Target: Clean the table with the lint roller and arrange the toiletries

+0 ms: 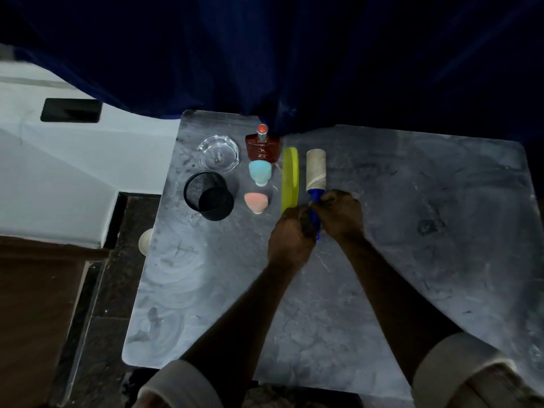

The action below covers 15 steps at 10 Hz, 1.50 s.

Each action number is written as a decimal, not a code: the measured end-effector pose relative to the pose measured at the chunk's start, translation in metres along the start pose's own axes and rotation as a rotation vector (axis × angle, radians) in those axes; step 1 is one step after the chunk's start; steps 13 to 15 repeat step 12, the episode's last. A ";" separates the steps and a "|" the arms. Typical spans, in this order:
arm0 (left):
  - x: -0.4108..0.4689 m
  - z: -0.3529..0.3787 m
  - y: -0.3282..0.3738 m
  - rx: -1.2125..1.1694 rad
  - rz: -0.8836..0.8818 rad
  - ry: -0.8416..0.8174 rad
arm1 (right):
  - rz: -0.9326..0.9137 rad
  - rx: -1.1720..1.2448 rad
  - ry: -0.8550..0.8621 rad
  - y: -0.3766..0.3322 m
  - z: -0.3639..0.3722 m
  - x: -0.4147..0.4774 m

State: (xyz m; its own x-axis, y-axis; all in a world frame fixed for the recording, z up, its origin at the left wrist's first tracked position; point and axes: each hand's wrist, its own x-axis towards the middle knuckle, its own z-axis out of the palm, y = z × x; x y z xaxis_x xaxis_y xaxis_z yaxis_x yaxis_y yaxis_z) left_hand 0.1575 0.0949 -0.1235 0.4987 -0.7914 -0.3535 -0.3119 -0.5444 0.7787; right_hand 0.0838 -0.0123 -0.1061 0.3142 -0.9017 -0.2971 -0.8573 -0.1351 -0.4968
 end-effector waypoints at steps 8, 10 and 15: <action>-0.026 -0.013 0.002 0.137 0.214 0.054 | -0.117 -0.085 0.156 -0.004 -0.011 -0.031; -0.044 -0.032 0.024 0.184 0.342 0.175 | -0.193 -0.098 0.164 -0.005 -0.026 -0.044; -0.050 -0.061 0.103 0.295 0.533 0.420 | -0.386 -0.043 0.381 -0.008 -0.107 -0.046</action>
